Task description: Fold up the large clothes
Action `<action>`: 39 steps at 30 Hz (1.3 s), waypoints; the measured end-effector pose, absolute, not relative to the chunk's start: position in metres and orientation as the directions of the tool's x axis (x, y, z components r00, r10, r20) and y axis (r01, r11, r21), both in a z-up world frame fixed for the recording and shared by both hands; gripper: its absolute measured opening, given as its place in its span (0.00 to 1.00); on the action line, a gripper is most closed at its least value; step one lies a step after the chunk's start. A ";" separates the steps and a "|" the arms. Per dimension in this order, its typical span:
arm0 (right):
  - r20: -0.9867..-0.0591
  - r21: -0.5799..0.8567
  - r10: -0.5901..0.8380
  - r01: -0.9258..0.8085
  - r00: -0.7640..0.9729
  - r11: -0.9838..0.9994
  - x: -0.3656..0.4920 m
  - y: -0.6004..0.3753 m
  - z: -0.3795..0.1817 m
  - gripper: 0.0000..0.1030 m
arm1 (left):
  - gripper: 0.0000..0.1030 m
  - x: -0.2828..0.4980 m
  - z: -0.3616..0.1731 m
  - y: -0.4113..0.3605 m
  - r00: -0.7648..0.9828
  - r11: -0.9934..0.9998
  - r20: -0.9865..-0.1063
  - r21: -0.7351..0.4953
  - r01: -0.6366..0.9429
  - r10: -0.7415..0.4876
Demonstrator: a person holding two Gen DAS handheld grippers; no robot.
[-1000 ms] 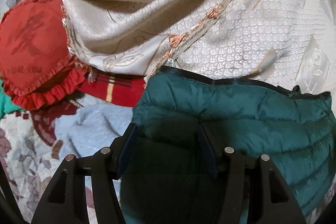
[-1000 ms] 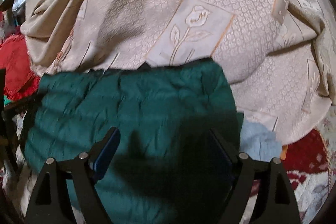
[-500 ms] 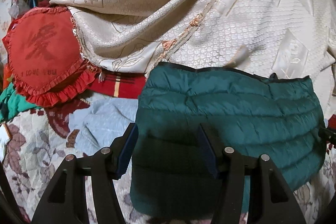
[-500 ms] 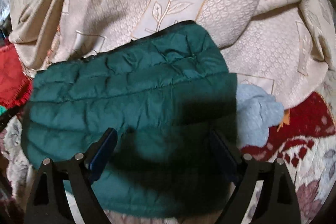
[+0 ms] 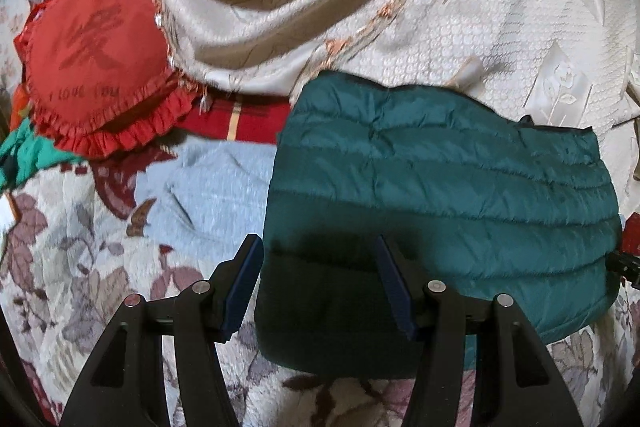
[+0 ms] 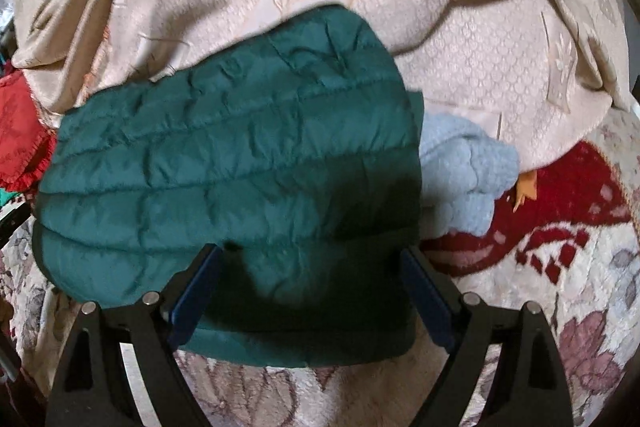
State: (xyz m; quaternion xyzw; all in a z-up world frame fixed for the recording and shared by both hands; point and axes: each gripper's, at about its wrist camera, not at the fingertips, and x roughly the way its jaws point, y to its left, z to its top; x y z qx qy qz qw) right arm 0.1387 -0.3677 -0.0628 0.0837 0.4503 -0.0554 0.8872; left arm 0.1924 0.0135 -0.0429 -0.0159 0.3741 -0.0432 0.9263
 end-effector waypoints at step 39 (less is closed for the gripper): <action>-0.790 0.237 0.065 0.206 0.610 0.950 0.192 -0.416 -0.086 1.00 | 0.81 0.263 -0.106 0.058 0.614 0.886 -0.696 -0.465 0.010 -0.372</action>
